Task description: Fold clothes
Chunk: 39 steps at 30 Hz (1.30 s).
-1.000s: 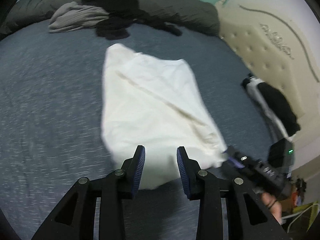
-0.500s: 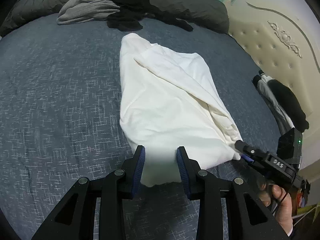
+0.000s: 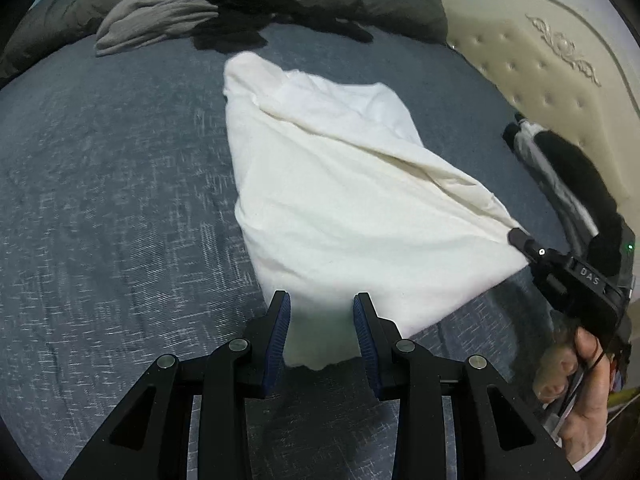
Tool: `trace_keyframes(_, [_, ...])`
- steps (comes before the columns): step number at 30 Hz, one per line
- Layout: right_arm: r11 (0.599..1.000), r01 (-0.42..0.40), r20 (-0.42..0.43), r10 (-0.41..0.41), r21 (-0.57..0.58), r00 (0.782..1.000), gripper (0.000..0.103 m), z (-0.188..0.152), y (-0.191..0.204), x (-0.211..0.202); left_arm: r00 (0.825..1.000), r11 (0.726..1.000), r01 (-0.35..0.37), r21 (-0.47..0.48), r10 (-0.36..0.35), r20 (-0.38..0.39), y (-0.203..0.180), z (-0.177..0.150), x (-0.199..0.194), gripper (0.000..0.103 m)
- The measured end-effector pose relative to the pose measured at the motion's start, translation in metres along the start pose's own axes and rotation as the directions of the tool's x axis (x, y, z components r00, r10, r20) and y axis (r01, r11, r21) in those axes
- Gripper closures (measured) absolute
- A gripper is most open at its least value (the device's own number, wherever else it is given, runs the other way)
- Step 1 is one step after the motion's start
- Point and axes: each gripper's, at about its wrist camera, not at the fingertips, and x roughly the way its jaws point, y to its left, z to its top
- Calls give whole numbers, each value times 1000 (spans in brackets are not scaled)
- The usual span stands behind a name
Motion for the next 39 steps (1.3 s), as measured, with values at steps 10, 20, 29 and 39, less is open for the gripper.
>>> trace_keyframes(10, [997, 44, -70, -40, 60, 997, 98, -10, -16, 7, 999, 1000, -15, 7, 15, -33, 7, -8, 14, 65])
trace_keyframes(20, [993, 79, -83, -71, 85, 994, 92, -13, -20, 2, 1000, 1000, -24, -2, 24, -15, 11, -16, 10, 65])
trace_keyframes(29, [999, 51, 20, -51, -9, 999, 87, 8, 7, -28, 996, 997, 29, -68, -23, 88, 24, -28, -3, 65])
trace_keyframes(39, [869, 136, -112, -213, -476, 971, 73, 27, 89, 38, 984, 991, 106, -78, -93, 155, 32, -41, -5, 65])
